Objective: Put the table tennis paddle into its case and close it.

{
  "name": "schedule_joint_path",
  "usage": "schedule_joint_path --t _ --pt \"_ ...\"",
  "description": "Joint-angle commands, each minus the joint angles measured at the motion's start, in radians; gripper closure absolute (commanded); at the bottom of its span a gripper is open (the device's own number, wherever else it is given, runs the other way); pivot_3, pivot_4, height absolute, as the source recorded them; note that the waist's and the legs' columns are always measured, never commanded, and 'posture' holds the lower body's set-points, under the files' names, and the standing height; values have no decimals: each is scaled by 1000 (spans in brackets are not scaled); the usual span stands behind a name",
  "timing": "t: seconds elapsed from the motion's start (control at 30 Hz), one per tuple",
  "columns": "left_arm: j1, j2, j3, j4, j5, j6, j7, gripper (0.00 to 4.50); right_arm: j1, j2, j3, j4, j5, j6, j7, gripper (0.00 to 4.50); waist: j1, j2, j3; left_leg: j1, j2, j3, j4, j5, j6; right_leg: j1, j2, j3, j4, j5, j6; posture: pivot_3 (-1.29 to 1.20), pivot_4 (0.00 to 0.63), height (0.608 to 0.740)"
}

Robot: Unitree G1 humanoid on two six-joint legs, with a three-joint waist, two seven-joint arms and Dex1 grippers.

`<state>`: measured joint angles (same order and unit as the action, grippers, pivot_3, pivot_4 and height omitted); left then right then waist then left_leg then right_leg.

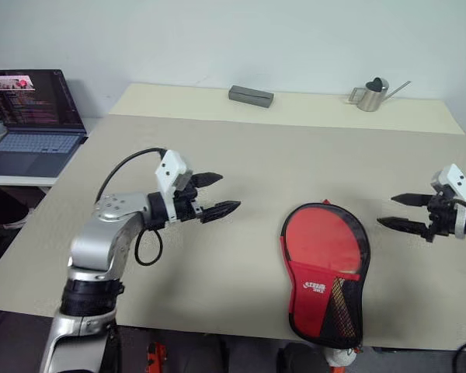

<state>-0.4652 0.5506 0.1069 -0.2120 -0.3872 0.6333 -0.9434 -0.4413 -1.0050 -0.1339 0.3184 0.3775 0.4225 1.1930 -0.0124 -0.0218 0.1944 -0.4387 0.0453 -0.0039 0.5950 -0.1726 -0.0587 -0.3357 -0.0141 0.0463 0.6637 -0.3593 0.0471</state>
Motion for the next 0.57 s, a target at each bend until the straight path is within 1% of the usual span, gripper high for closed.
schedule_joint_path --t 0.03,0.13,0.23,0.37,0.57 --pt "3 4 62 -55 -25 11 86 0 -81 9 14 92 -41 -74 18 44 -1 0 0 0 0 0 0 0 0 0 0 0 0 0 0 0 150 740" --pt "43 4 92 -126 -44 35 146 0 -149 36 26 149 -60 -95 11 44 -2 0 0 0 0 0 0 1 -1 0 0 0 0 0 0 0 150 740" --pt "50 -10 70 -168 -43 62 209 0 -198 38 35 231 -83 -132 30 44 -1 0 0 0 0 2 0 2 -3 0 0 1 0 0 0 0 150 740" --pt "71 23 62 -149 -37 50 212 0 -202 39 34 201 -91 -119 33 44 3 0 0 0 0 2 0 2 -3 0 0 1 0 0 0 0 150 740" --pt "89 35 46 -118 -22 31 229 0 -186 47 36 166 -92 -88 23 44 4 0 0 2 0 3 0 2 -3 1 0 2 2 0 0 0 150 740"
